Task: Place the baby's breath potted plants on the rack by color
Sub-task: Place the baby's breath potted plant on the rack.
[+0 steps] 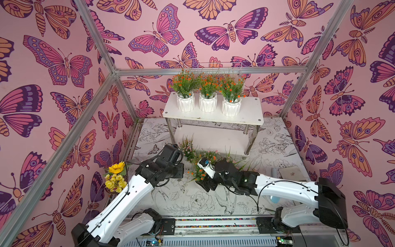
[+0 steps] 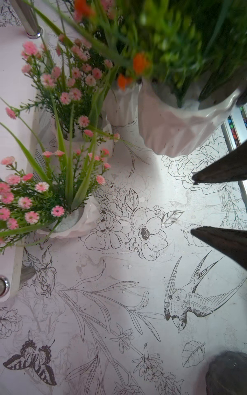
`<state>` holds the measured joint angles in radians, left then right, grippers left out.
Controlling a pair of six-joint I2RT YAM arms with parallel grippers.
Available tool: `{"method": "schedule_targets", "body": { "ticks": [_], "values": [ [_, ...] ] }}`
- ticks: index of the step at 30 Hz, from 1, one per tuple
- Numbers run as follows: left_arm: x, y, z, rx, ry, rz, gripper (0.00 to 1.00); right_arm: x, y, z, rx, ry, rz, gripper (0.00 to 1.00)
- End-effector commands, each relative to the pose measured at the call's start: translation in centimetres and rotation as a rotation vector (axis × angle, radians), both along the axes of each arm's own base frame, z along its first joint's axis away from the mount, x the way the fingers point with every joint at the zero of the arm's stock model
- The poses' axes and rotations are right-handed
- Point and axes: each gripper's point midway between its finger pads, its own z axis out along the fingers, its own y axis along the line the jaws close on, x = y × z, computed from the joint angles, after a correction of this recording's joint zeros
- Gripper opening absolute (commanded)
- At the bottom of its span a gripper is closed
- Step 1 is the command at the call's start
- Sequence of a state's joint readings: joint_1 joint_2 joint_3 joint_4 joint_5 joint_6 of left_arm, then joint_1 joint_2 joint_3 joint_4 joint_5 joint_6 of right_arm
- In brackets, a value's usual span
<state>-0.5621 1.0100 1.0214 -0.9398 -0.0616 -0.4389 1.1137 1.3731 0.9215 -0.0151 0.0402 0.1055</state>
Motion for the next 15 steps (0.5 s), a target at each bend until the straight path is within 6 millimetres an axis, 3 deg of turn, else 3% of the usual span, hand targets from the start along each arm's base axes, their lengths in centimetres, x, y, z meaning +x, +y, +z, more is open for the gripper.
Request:
{"method": "schedule_targets", "body": {
  "ticks": [1,9,15],
  "values": [
    [0.4,0.6,0.2,0.002,-0.035,0.031,0.37,1.3,0.0,6.8,0.118,-0.081,-0.042,0.55],
    [0.6,0.4,1.0,-0.024,-0.076,0.029,0.37,3.2,-3.0,11.7,0.127,-0.147,-0.141,0.55],
    [0.9,0.0,2.0,-0.079,-0.119,0.039,0.37,5.3,-5.8,14.3,0.144,-0.181,-0.225,0.55]
  ]
}}
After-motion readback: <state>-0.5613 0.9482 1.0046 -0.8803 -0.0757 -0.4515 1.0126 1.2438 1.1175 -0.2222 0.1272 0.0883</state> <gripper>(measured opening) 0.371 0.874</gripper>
